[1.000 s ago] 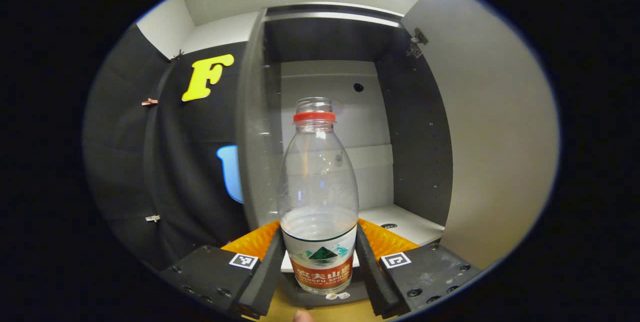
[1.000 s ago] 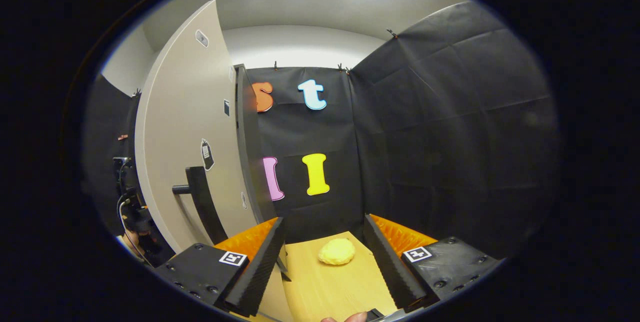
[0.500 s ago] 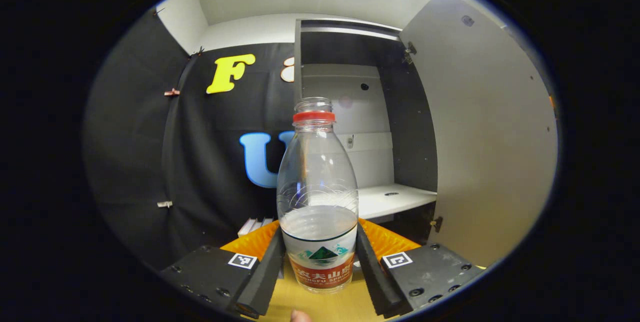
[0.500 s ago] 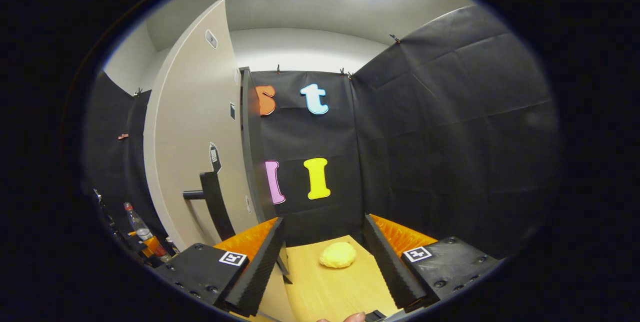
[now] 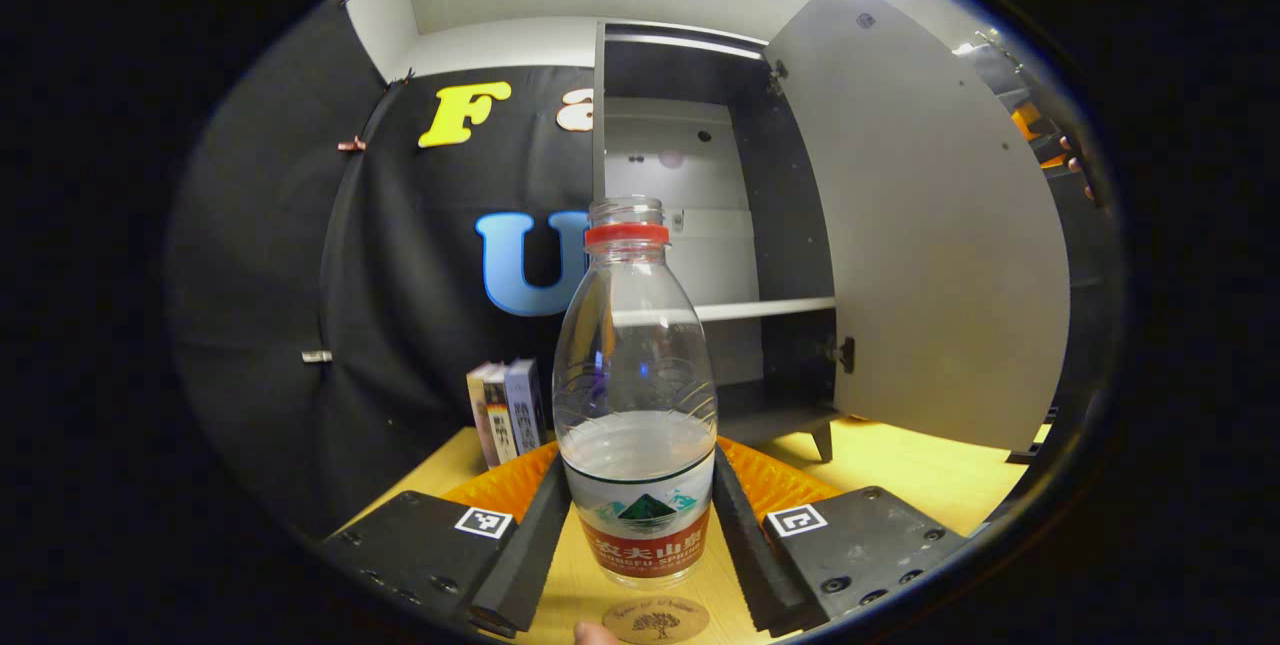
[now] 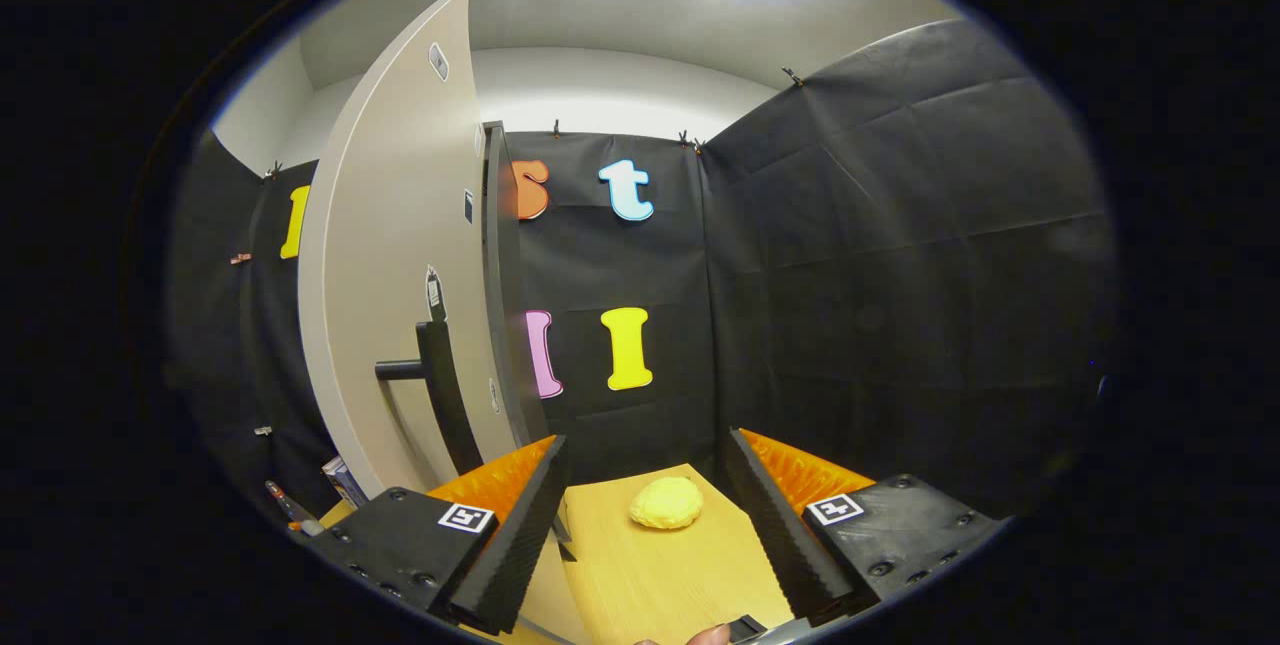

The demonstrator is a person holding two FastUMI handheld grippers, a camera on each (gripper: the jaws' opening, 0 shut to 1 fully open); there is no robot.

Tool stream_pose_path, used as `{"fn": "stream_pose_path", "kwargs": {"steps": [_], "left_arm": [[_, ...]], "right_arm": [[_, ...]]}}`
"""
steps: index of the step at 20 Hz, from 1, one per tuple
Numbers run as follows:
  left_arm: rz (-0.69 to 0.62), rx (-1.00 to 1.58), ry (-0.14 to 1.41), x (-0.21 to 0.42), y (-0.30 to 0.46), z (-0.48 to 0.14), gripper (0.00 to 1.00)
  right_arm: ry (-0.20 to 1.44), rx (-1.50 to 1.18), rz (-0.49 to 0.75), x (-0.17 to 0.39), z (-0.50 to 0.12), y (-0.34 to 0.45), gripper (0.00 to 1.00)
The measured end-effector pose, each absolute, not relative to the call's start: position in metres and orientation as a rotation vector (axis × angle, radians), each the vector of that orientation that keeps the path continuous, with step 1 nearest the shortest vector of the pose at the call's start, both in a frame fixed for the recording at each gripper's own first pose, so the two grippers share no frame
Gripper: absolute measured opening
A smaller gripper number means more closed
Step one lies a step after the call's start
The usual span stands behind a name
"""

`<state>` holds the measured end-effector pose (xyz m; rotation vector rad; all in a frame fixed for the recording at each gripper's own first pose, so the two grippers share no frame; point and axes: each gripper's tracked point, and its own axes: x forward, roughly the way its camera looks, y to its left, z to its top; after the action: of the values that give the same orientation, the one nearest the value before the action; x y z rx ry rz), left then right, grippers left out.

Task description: Open the cabinet door with the right hand, grasp the bottle in the cabinet with the left hand and place it on the coaster, then close the cabinet door with the right hand.

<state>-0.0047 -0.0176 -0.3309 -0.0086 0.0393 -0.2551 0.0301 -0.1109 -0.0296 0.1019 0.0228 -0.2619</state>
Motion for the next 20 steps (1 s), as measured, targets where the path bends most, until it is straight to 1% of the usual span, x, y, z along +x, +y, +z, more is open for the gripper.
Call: {"fn": "stream_pose_path", "kwargs": {"steps": [4, 6, 10, 15, 18, 20], "left_arm": [[-0.277, -0.007, 0.099, -0.011, -0.019, -0.390, 0.77], [-0.283, 0.011, 0.107, -0.008, -0.018, -0.408, 0.78], [-0.298, 0.024, 0.094, -0.003, -0.021, -0.429, 0.77], [-0.303, -0.014, 0.121, -0.007, -0.024, -0.451, 0.78], [-0.324, -0.057, 0.152, -0.010, -0.030, -0.454, 0.81], [-0.331, -0.063, 0.161, -0.010, -0.034, -0.449, 0.88]], "right_arm": [[0.065, 0.090, -0.298, 0.030, -0.040, -0.111, 0.98], [0.085, 0.072, -0.307, 0.029, -0.043, -0.109, 0.97], [0.135, 0.051, -0.325, 0.023, -0.050, -0.109, 0.98], [0.172, 0.065, -0.365, 0.019, -0.058, -0.117, 0.98], [0.184, 0.076, -0.369, 0.017, -0.060, -0.118, 0.98], [0.187, 0.084, -0.368, 0.015, -0.063, -0.119, 0.98]]}}
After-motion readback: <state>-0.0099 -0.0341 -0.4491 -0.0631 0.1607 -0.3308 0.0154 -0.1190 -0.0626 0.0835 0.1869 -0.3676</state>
